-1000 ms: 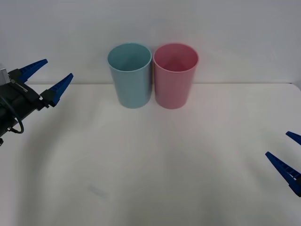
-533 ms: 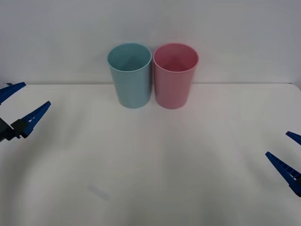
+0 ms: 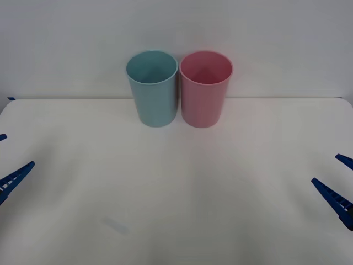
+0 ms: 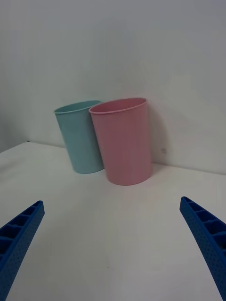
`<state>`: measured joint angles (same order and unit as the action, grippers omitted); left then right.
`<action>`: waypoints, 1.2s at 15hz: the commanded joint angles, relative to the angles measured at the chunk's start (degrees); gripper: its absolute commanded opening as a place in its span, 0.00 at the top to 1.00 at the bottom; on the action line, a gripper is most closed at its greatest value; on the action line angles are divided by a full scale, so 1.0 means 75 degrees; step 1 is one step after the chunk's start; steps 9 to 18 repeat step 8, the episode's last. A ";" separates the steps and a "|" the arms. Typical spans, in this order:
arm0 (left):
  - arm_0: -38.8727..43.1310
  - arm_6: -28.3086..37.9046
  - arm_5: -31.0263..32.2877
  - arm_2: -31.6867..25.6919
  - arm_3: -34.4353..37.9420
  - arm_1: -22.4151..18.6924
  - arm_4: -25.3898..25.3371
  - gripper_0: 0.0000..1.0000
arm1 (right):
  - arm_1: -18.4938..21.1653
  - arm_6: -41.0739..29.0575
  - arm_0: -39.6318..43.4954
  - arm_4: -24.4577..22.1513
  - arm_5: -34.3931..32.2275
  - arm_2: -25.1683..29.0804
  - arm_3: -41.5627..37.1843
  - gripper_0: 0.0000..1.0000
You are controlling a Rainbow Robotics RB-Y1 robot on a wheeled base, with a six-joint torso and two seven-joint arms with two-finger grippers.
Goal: Grasp the object on the table and drop it into the matching bin: aluminum can to the light blue bin, PET bottle to the pink bin.
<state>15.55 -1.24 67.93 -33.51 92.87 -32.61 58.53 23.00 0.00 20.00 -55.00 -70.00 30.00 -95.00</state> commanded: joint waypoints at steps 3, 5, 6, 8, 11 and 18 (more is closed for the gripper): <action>0.0540 0.0072 -0.0057 0.0109 -0.0019 -0.0105 -0.0328 0.00 | 0.0000 0.0000 0.0000 0.0000 0.0000 0.0000 0.0000 0.00; 0.0610 0.0072 -0.0104 0.0144 -0.0019 -0.0094 -0.0328 0.00 | 0.0000 0.0000 0.0000 0.0000 0.0000 0.0000 0.0000 0.00; 0.0610 0.0072 -0.0104 0.0144 -0.0019 -0.0094 -0.0328 0.00 | 0.0000 0.0000 0.0000 0.0000 0.0000 0.0000 0.0000 0.00; 0.0610 0.0072 -0.0104 0.0144 -0.0019 -0.0094 -0.0328 0.00 | 0.0000 0.0000 0.0000 0.0000 0.0000 0.0000 0.0000 0.00; 0.0610 0.0072 -0.0104 0.0144 -0.0019 -0.0094 -0.0328 0.00 | 0.0000 0.0000 0.0000 0.0000 0.0000 0.0000 0.0000 0.00; 0.0610 0.0072 -0.0104 0.0144 -0.0019 -0.0094 -0.0328 0.00 | 0.0000 0.0000 0.0000 0.0000 0.0000 0.0000 0.0000 0.00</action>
